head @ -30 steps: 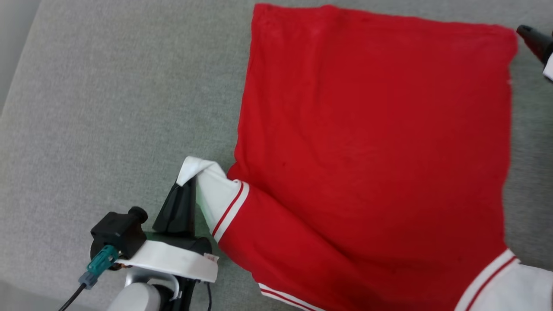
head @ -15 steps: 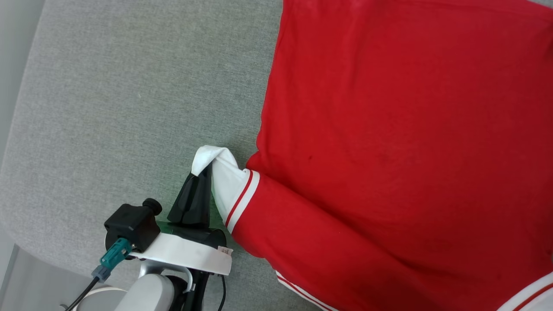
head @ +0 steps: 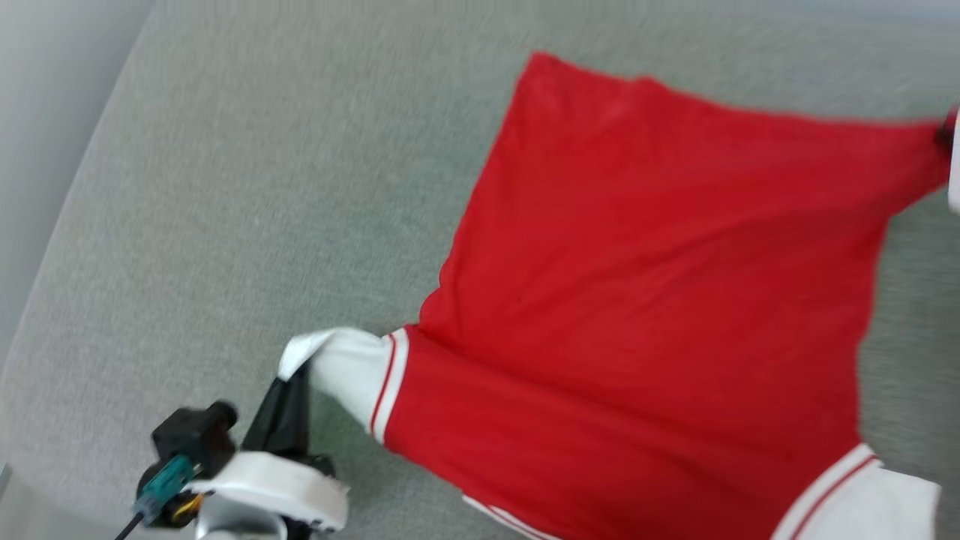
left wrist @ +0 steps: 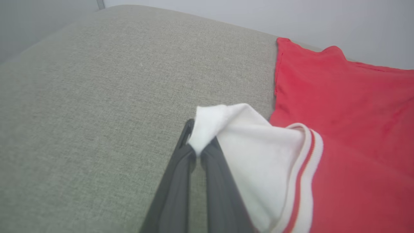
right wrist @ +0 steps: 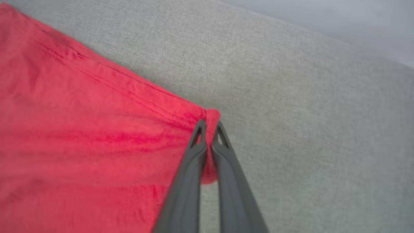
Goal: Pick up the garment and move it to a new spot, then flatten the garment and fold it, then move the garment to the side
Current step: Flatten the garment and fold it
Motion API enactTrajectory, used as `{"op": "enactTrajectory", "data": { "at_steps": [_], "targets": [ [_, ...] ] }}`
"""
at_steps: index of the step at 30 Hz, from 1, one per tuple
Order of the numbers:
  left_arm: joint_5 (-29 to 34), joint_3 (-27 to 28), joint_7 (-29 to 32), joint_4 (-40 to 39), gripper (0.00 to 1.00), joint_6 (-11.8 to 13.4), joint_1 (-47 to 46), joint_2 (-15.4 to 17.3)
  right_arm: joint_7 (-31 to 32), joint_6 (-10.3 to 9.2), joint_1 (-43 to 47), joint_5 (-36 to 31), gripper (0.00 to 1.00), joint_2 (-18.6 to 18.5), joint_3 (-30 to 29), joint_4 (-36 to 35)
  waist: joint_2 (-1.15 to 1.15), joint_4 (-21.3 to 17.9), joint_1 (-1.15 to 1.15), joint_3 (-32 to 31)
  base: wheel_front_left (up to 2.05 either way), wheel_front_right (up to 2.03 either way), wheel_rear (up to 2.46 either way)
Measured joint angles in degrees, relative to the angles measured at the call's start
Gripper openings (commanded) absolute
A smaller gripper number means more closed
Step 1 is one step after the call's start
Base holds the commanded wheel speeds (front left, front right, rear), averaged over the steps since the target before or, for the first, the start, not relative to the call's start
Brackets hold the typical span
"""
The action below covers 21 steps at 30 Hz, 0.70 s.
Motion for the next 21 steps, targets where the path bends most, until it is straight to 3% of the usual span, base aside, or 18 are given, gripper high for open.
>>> {"op": "enactTrajectory", "data": {
  "at_steps": [5,11,16,21],
  "targets": [
    [-1.12,1.63,1.26,0.29,0.00,1.88,4.57,1.76,-0.85,0.00,12.28,5.11,0.00,-5.02,2.09,-5.02,0.00,-3.28,0.00,-6.32,0.00,0.00,0.00],
    [-2.81,3.11,3.13,-0.07,0.00,3.35,9.73,3.82,-0.49,0.00,31.67,9.07,0.00,-7.05,0.70,-11.73,0.00,-9.07,-0.01,-12.70,0.00,0.00,0.00],
    [-3.55,3.80,4.78,-1.19,0.00,4.39,13.05,5.22,-0.92,0.01,46.96,10.68,0.00,-6.27,-2.07,-16.85,0.00,-14.41,-0.01,-16.25,0.00,0.00,0.00],
    [-4.04,4.16,5.86,-1.69,0.00,5.08,14.05,5.86,0.59,0.01,58.27,11.43,0.00,-2.35,-4.79,-21.04,0.00,-18.98,-0.01,-18.05,0.00,0.00,0.00]
  ]
}}
